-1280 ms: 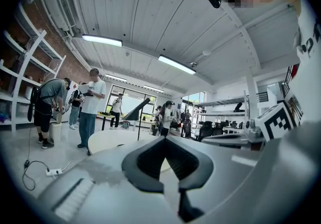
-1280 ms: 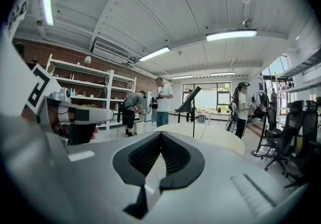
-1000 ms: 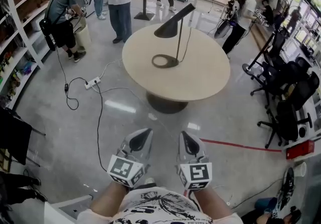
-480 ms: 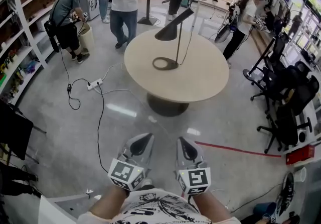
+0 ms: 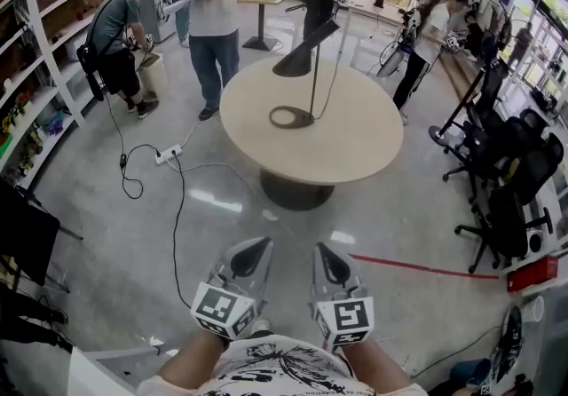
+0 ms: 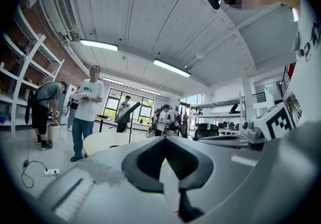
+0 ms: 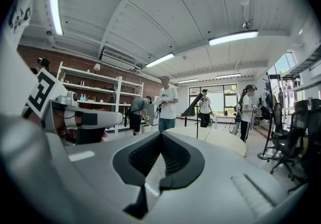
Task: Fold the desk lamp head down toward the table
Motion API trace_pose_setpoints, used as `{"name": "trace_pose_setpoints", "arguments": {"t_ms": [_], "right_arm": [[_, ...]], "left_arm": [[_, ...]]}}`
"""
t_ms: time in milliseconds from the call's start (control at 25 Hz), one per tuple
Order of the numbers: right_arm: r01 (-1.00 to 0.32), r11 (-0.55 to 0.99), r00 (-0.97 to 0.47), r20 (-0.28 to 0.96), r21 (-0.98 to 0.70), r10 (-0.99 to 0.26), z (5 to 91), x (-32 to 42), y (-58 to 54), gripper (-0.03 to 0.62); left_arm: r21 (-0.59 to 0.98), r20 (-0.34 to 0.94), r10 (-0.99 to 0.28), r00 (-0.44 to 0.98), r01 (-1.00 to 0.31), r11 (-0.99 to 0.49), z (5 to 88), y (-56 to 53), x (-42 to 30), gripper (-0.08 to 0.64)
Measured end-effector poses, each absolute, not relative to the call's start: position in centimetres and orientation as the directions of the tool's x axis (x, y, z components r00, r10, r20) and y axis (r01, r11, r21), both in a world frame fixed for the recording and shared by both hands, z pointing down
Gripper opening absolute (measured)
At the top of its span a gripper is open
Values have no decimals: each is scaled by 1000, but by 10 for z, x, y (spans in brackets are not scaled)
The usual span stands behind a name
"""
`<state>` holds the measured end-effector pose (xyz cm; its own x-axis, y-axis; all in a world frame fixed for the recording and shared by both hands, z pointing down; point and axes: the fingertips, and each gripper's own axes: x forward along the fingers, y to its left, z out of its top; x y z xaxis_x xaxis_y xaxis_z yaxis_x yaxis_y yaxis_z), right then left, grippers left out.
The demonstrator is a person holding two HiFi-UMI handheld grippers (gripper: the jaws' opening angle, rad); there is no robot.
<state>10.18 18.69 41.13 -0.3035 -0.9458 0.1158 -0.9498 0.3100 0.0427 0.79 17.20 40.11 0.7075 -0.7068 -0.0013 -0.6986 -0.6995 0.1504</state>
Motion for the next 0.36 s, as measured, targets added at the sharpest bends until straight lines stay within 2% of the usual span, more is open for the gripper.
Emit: {"name": "trace_pose_setpoints", "arguments": {"t_ms": [360], "right_arm": [[-948,315,-309,110,48,-945,415,113,196,8]], "left_arm": [[146,-8,-711,703,-702,-697,404,181,19,2]]}}
